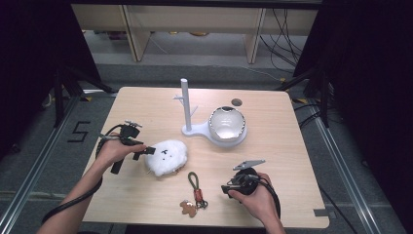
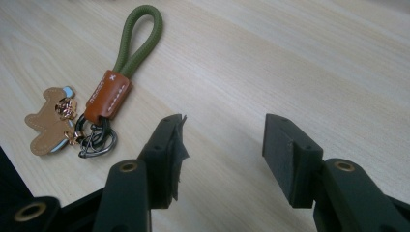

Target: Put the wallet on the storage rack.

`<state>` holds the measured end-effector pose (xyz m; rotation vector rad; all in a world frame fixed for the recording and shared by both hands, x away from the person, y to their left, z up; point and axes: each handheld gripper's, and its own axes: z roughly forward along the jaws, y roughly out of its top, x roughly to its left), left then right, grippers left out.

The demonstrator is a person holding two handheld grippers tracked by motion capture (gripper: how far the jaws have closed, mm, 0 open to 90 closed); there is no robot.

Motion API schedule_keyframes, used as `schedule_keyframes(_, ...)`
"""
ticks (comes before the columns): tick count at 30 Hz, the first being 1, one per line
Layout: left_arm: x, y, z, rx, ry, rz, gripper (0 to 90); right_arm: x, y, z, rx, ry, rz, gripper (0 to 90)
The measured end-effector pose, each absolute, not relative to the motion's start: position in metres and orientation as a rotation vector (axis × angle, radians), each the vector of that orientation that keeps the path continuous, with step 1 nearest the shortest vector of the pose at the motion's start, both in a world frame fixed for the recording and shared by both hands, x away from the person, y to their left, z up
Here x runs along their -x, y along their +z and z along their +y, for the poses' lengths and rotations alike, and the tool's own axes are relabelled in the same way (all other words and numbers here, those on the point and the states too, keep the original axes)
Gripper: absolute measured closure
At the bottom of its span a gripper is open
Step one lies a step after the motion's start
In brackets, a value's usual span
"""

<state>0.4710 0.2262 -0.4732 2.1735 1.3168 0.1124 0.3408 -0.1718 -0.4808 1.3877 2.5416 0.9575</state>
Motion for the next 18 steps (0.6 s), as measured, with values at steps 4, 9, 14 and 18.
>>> schedule_keyframes(4, -0.474, -0.479, 0.22, -2.222, 0.07, 1.299, 32.3, -0.341, -0.479, -0.171, -1.385, 0.966, 2.542, 49.5)
schedule_keyframes(9, -0.476, -0.486, 0.214, -2.267, 0.039, 1.288, 32.5, -0.34, -0.478, -0.172, -1.39, 0.971, 2.535, 49.3)
schedule_keyframes(14, -0.478, -0.489, 0.21, -2.27, 0.024, 1.288, 34.4, -0.34, -0.478, -0.171, -1.392, 0.98, 2.538, 49.0)
schedule_keyframes(18, -0.476, -0.49, 0.209, -2.265, 0.039, 1.271, 39.3, -0.341, -0.48, -0.171, -1.398, 0.987, 2.539, 48.8)
